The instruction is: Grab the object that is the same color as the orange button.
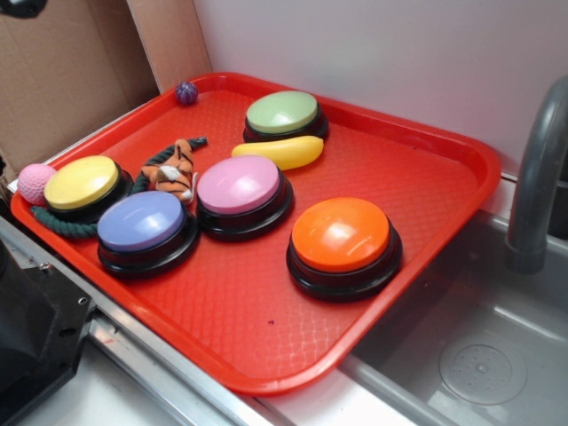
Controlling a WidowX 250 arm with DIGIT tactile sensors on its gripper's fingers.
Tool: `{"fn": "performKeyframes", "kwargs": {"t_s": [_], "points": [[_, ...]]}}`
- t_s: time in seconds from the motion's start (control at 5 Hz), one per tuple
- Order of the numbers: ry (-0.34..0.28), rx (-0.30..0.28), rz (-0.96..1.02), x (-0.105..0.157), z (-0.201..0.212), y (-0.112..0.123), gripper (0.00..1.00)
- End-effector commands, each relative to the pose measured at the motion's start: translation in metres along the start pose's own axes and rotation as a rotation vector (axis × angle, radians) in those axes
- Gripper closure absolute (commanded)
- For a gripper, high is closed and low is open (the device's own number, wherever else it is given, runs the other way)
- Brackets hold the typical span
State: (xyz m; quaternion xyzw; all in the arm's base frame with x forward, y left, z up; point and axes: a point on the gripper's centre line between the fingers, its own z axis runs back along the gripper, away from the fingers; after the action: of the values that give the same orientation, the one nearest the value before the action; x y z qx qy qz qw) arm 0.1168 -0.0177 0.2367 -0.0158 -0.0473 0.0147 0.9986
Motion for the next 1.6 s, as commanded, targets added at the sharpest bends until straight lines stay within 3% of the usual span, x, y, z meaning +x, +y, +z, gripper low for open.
{"fn": "performKeyframes", "kwargs": {"t_s": [0.0, 0.2, 0.4, 0.6, 0.8, 1.2, 1.4], "points": [[0.000, 0.000, 0.000, 0.000, 0.000, 0.000, 0.00], [-0.063, 0.029, -0.049, 0.014, -0.011, 0.011, 0.00], [-0.096, 0.029, -0.102, 0.024, -0.022, 0.023, 0.00], [-0.103, 0.049, -0.198, 0.044, -0.046, 0.044, 0.00], [-0.152, 0.088, -0.276, 0.067, -0.072, 0.061, 0.00], [-0.199, 0.018, -0.426, 0.089, -0.121, 0.087, 0.00], [-0.223, 0.019, -0.520, 0.100, -0.144, 0.089, 0.00]]}}
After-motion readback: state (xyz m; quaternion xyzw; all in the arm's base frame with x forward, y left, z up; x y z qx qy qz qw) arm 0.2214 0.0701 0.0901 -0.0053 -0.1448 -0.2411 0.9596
